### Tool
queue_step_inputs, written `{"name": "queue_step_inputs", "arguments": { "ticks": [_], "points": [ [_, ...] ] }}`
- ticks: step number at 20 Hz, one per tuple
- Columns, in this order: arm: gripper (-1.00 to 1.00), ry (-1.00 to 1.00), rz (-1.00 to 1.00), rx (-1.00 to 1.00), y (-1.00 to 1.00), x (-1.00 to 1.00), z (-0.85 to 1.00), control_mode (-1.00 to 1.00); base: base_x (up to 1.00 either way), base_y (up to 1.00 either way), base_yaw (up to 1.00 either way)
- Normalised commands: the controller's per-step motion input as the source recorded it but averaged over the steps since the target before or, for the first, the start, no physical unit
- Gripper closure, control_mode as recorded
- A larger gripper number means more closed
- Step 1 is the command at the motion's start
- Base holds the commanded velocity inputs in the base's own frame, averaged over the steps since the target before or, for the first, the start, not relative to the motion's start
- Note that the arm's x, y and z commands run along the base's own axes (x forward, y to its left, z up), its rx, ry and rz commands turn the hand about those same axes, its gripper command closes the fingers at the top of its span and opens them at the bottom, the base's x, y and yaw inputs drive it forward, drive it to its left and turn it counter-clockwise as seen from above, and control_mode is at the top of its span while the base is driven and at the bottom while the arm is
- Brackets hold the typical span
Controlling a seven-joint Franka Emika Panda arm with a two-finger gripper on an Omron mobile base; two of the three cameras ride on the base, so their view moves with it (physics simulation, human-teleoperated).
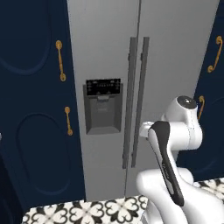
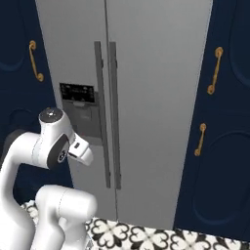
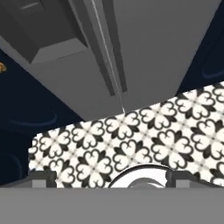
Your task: Grab a lemon wedge from the fridge and one ice cube from the ice bowl, and put them in the glass of lemonade.
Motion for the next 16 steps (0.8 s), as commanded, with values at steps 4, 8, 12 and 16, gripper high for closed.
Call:
{"name": "queue_step_inputs", "arguments": {
  "ticks": [4, 8, 12, 16],
  "points": [
    [-1.00, 0.00, 0.00, 0.00, 0.00, 0.00, 0.00, 1.00, -0.08, -0.38, -0.07],
    [-1.00, 0.00, 0.00, 0.00, 0.00, 0.00, 0.00, 1.00, -0.07, 0.04, -0.25],
    [-1.00, 0.00, 0.00, 0.00, 0.00, 0.00, 0.00, 1.00, -0.05, 0.04, -0.26],
    [-1.00, 0.00, 0.00, 0.00, 0.00, 0.00, 0.00, 1.00, -0.45, 0.19, -0.10]
  ]
}}
